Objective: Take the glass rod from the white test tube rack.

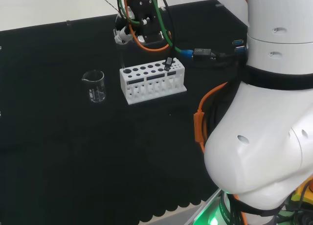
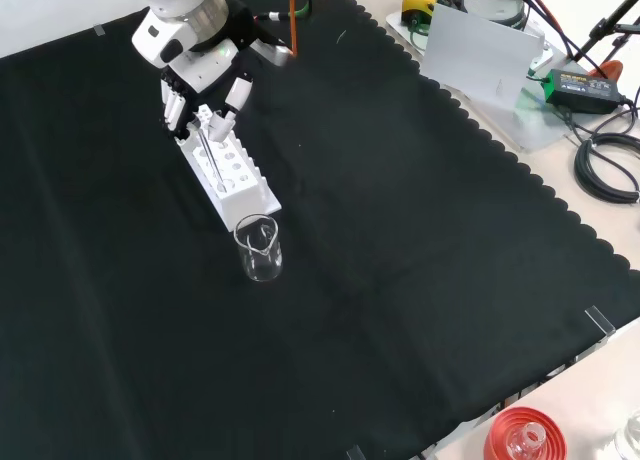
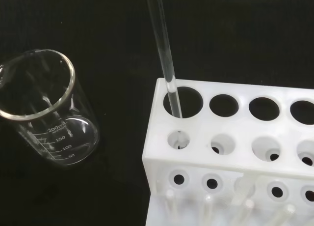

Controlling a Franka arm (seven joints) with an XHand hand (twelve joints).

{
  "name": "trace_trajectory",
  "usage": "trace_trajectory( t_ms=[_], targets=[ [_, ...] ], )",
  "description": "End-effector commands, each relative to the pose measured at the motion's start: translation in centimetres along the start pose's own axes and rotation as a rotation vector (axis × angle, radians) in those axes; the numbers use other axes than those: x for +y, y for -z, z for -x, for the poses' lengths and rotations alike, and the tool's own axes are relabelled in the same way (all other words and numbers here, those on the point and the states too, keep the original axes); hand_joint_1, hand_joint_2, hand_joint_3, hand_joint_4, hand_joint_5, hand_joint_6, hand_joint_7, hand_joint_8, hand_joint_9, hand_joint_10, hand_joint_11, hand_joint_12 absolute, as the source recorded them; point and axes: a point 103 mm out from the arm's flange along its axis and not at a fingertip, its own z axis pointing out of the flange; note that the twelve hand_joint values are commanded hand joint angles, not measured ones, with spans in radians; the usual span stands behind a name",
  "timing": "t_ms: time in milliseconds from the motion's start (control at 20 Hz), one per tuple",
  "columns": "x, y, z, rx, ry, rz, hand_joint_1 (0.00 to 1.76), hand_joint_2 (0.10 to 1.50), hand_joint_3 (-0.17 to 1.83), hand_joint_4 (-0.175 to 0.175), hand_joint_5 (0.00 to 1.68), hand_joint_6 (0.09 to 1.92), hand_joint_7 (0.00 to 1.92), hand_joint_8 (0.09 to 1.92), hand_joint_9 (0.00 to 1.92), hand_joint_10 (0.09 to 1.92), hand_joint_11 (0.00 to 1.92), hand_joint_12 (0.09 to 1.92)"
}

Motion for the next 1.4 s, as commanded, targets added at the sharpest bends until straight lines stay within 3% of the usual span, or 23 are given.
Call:
trace_trajectory(
  t_ms=[50,400,800,1050,1150,1200,1400],
  targets=[
    [0.2,0.0,-0.1,0.012,-0.002,-0.044,0.87,1.19,-0.17,-0.09,0.57,0.9,0.73,0.72,1.07,0.59,1.01,1.17],
    [0.1,0.0,-0.8,0.004,0.004,-0.065,0.87,1.12,-0.17,-0.065,0.44,0.87,0.68,0.71,1.03,0.59,0.96,1.2],
    [0.2,0.0,-1.7,0.002,0.022,-0.036,0.89,1.14,-0.17,-0.074,0.5,0.9,0.72,0.73,1.08,0.6,0.98,1.2],
    [0.2,0.1,-1.8,0.006,0.036,0.034,0.97,1.17,-0.17,-0.13,0.7,0.89,0.96,0.66,1.28,0.48,1.17,1.09],
    [0.2,0.2,-1.8,0.006,0.042,0.072,1.06,1.18,-0.1,-0.123,0.83,1.04,1.08,0.63,1.39,0.41,1.31,1.0],
    [0.1,0.3,-1.8,0.015,0.043,0.093,1.09,1.17,-0.07,-0.142,0.87,1.07,1.15,0.61,1.45,0.38,1.39,0.95],
    [-0.2,0.6,-2.0,0.01,0.053,0.129,1.15,1.13,-0.03,-0.174,0.96,1.03,1.33,0.53,1.61,0.26,1.61,0.78]
  ],
)
